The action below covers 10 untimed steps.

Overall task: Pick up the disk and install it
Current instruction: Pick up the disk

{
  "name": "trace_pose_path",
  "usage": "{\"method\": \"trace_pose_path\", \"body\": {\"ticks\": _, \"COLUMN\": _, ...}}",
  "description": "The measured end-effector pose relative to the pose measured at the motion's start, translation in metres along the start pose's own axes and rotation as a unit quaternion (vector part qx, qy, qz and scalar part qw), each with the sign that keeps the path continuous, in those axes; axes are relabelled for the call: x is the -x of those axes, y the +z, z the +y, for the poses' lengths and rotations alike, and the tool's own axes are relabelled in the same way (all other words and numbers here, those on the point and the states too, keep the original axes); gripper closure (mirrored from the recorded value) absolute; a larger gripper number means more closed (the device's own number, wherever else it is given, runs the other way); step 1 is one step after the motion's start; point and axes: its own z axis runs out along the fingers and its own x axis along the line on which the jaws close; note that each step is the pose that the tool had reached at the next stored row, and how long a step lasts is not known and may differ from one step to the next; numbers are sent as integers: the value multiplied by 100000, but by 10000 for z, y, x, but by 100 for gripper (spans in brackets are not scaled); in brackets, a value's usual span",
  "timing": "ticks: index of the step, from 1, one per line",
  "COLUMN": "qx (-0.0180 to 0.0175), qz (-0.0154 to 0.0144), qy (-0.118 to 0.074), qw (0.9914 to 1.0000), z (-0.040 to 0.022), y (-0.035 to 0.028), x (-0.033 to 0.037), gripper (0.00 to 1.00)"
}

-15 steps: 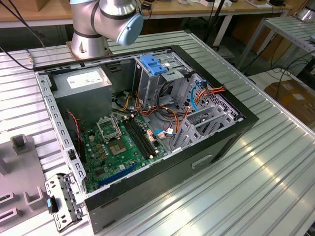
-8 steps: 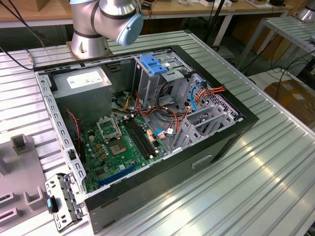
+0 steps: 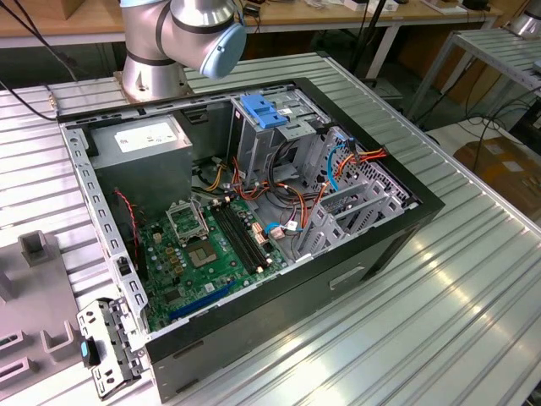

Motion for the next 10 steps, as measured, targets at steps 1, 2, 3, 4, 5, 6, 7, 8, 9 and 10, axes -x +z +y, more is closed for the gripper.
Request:
{"method": "trace_pose_path", "body": {"ticks": 1, "qx": -28, "qz": 31, "qy": -727, "qw": 99997, "z": 0, "y": 0, "x": 0, "gripper": 89}}
{"method": "trace_pose_path", "body": {"ticks": 2, "qx": -50, "qz": 53, "qy": -1305, "qw": 99991, "z": 0, "y": 0, "x": 0, "gripper": 89}}
{"method": "trace_pose_path", "body": {"ticks": 3, "qx": -71, "qz": 79, "qy": -1937, "qw": 99981, "z": 0, "y": 0, "x": 0, "gripper": 89}}
{"method": "trace_pose_path", "body": {"ticks": 4, "qx": -84, "qz": 91, "qy": -2250, "qw": 99975, "z": 0, "y": 0, "x": 0, "gripper": 89}}
{"method": "trace_pose_path", "body": {"ticks": 5, "qx": -98, "qz": 105, "qy": -2670, "qw": 99964, "z": 0, "y": 0, "x": 0, "gripper": 89}}
{"method": "trace_pose_path", "body": {"ticks": 6, "qx": -119, "qz": 129, "qy": -3199, "qw": 99949, "z": 0, "y": 0, "x": 0, "gripper": 89}}
{"method": "trace_pose_path", "body": {"ticks": 7, "qx": -131, "qz": 143, "qy": -3559, "qw": 99936, "z": 0, "y": 0, "x": 0, "gripper": 89}}
{"method": "trace_pose_path", "body": {"ticks": 8, "qx": -148, "qz": 160, "qy": -3992, "qw": 99920, "z": 0, "y": 0, "x": 0, "gripper": 89}}
{"method": "trace_pose_path", "body": {"ticks": 9, "qx": -168, "qz": 183, "qy": -4562, "qw": 99896, "z": 0, "y": 0, "x": 0, "gripper": 89}}
{"method": "trace_pose_path", "body": {"ticks": 10, "qx": -204, "qz": 221, "qy": -5529, "qw": 99847, "z": 0, "y": 0, "x": 0, "gripper": 89}}
